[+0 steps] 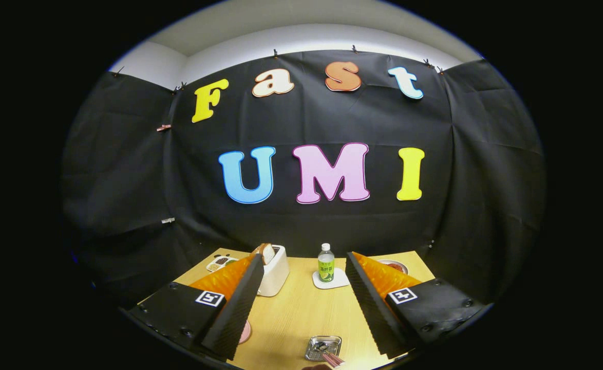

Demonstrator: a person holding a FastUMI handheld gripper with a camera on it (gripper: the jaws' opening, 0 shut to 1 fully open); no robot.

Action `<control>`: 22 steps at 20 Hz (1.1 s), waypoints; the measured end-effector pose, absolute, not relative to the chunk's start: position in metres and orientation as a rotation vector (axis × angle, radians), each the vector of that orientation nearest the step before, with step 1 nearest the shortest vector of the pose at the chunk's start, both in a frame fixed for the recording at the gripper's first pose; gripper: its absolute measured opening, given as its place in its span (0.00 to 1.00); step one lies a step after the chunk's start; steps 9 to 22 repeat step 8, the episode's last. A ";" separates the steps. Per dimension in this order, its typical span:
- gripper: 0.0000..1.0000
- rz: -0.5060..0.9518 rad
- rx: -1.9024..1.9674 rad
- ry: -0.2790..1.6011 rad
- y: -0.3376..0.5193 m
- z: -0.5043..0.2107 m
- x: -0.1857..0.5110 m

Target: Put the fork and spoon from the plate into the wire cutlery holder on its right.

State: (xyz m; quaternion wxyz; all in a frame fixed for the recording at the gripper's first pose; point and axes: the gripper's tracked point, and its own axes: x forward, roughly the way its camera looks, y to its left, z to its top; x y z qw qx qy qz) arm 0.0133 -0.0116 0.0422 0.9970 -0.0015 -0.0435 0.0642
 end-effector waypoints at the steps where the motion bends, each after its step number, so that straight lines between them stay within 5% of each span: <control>1: 0.99 0.131 -0.008 -0.084 -0.010 0.041 0.014; 22: 0.99 0.123 0.001 -0.060 0.000 0.036 0.018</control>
